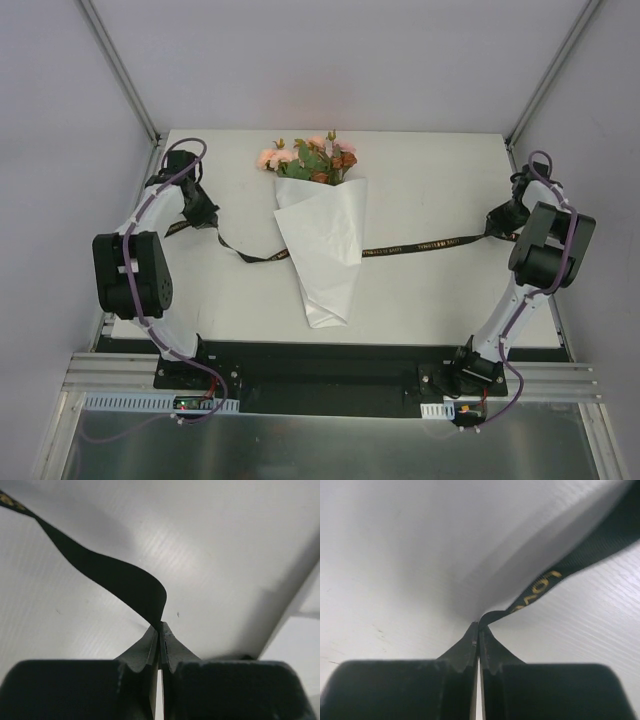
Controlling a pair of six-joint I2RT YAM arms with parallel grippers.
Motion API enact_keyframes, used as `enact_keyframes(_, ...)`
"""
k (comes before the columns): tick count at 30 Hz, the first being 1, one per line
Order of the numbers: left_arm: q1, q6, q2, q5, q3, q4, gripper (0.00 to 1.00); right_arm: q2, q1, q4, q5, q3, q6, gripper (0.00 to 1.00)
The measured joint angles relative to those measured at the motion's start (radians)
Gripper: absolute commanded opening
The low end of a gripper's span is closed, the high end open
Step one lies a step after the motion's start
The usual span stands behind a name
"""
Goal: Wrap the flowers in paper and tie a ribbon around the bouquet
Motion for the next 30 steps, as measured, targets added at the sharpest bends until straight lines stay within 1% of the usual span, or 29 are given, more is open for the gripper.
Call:
enact_keyframes(4, -0.046, 0.014, -0.113, 0.031, -0.055, 0.019, 0.00, -0.039, 0.022, 0.072, -0.006, -0.060, -0.008, 0.01)
enact_keyframes(6, -0.060, 0.017, -0.153, 0.053, -0.090, 0.027, 0.00, -0.093, 0.045, 0.100, 0.000, -0.119, -0.011, 0.01)
enact_keyframes(8, -0.068, 0.018, -0.194, 0.071, -0.138, 0.029, 0.00, -0.183, 0.081, 0.116, 0.005, -0.189, -0.011, 0.01)
enact_keyframes(12, -0.075, 0.018, -0.252, 0.097, -0.206, 0.031, 0.00, -0.380, 0.179, 0.156, 0.035, -0.291, -0.013, 0.01)
enact_keyframes(14, -0.088, 0.014, -0.287, 0.101, -0.241, 0.037, 0.00, -0.478, 0.248, 0.190, 0.043, -0.337, -0.014, 0.01)
enact_keyframes(19, -0.128, 0.007, -0.343, 0.125, -0.296, 0.056, 0.00, -0.617, 0.398, 0.230, 0.056, -0.412, -0.033, 0.01)
enact_keyframes(23, -0.146, 0.006, -0.379, 0.151, -0.328, 0.067, 0.00, -0.692, 0.570, 0.308, 0.036, -0.462, -0.088, 0.01)
enact_keyframes(26, -0.146, -0.002, -0.431, 0.158, -0.362, 0.077, 0.00, -0.737, 0.774, 0.396, -0.016, -0.469, -0.134, 0.01)
enact_keyframes(28, -0.146, -0.010, -0.478, 0.158, -0.387, 0.085, 0.00, -0.734, 0.895, 0.461, -0.082, -0.450, -0.143, 0.01)
enact_keyframes(30, -0.146, -0.015, -0.518, 0.158, -0.406, 0.090, 0.00, -0.688, 0.982, 0.523, -0.153, -0.403, -0.140, 0.01)
